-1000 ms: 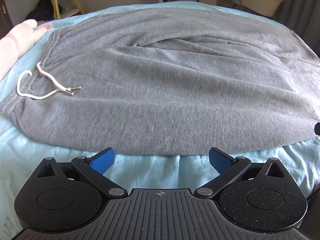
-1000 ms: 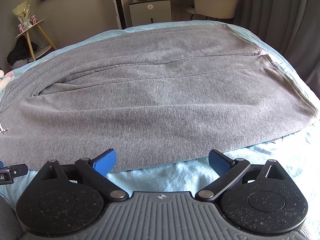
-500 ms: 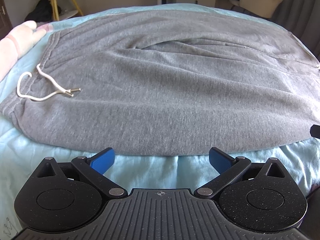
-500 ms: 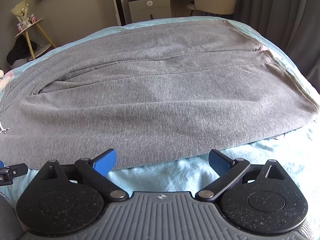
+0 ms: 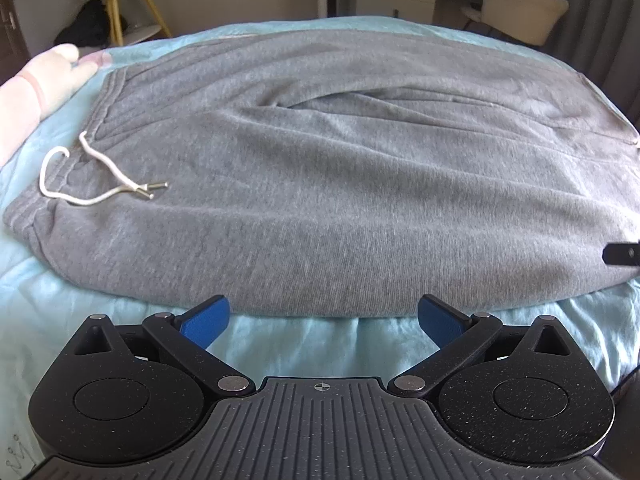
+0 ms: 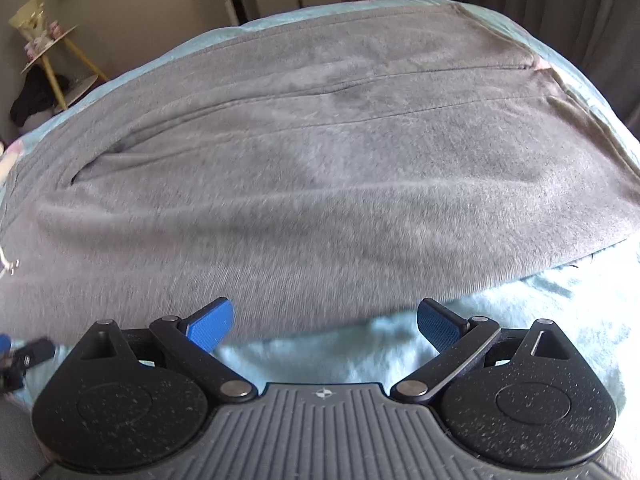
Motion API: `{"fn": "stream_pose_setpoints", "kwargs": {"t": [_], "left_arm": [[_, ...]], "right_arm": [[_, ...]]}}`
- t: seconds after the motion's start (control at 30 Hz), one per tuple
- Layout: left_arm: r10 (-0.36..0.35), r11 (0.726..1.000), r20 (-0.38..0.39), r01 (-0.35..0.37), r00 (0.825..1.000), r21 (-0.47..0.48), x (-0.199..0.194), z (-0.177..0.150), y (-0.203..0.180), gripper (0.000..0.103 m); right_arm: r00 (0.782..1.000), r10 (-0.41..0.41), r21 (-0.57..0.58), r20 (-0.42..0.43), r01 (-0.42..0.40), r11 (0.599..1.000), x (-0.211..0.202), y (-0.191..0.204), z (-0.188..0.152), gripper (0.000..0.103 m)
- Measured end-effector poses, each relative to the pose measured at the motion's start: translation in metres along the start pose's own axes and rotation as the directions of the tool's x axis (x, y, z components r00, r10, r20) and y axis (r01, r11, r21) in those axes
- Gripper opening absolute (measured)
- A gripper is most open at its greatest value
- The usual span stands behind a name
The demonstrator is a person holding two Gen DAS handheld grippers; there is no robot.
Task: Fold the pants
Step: 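Move the right gripper to a pant leg hem and close on it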
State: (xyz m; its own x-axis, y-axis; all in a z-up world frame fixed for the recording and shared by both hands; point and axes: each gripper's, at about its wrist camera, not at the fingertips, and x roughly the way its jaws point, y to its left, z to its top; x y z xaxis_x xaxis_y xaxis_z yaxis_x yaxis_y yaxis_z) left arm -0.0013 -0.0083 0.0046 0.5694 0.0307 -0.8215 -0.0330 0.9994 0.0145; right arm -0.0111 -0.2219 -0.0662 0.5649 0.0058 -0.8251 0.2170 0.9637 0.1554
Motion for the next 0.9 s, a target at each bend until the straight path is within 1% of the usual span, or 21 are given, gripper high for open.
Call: {"fn": "stream_pose_setpoints", "kwargs": {"t": [0.07,0.13,0.23,0.27,0.33,0.43,0.53,0.6,0.63,0.7,0.77,0.83,0.9], "left_arm": [[-0.003,1.000,0.004,0.004,1.000,-0.014,0.000,0.002,0.003,0.103],[-0.001,1.000,0.002,0.001,1.000,-0.029,0.002,0.006,0.005,0.103],[0.008,0.998,0.016,-0.007,1.000,-0.056,0.004,0.017,0.009,0.103],[0.015,0.998,0.025,-0.014,1.000,-0.068,0.005,0.024,0.010,0.103],[0.029,0.996,0.059,-0.024,0.998,-0.090,0.008,0.039,0.012,0.103],[0.065,0.992,0.122,-0.050,0.990,-0.119,0.015,0.069,0.012,0.103],[0.110,0.985,0.164,-0.085,0.980,-0.152,0.031,0.100,0.014,0.103],[0.135,0.977,0.174,-0.102,0.975,-0.186,0.046,0.119,0.019,0.103],[0.147,0.973,0.180,-0.109,0.973,-0.205,0.053,0.126,0.023,0.103],[0.186,0.958,0.181,-0.137,0.966,-0.251,0.071,0.135,0.030,0.103],[0.214,0.943,0.192,-0.151,0.958,-0.297,0.087,0.134,0.040,0.103],[0.225,0.933,0.205,-0.150,0.953,-0.328,0.100,0.127,0.047,0.103],[0.245,0.924,0.213,-0.161,0.946,-0.348,0.109,0.120,0.054,0.103]], "right_arm": [[0.999,-0.033,0.016,0.011,0.033,0.999,0.009,-0.005,0.013,0.099],[0.997,-0.082,0.005,0.005,0.082,0.997,0.022,-0.008,0.024,0.099],[0.989,-0.142,-0.025,-0.028,0.141,0.990,0.043,-0.011,0.033,0.099],[0.989,-0.144,-0.017,-0.036,0.144,0.990,0.048,-0.013,0.033,0.099],[0.991,-0.136,0.027,-0.019,0.136,0.990,0.052,-0.018,0.033,0.099],[0.992,-0.127,0.062,-0.005,0.127,0.990,0.055,-0.024,0.033,0.099],[0.989,-0.141,0.025,-0.037,0.142,0.990,0.059,-0.022,0.038,0.099],[0.987,-0.139,-0.020,-0.076,0.138,0.990,0.057,-0.020,0.052,0.099],[0.992,-0.112,-0.013,-0.056,0.112,0.994,0.052,-0.021,0.060,0.099],[0.999,-0.049,0.031,0.014,0.049,0.998,0.044,-0.026,0.086,0.099],[0.998,-0.018,0.088,0.066,0.012,0.996,0.048,-0.031,0.127,0.099],[0.993,-0.029,0.144,0.115,0.012,0.990,0.063,-0.033,0.173,0.098],[0.987,-0.074,0.187,0.140,0.047,0.981,0.086,-0.034,0.221,0.090]]}}
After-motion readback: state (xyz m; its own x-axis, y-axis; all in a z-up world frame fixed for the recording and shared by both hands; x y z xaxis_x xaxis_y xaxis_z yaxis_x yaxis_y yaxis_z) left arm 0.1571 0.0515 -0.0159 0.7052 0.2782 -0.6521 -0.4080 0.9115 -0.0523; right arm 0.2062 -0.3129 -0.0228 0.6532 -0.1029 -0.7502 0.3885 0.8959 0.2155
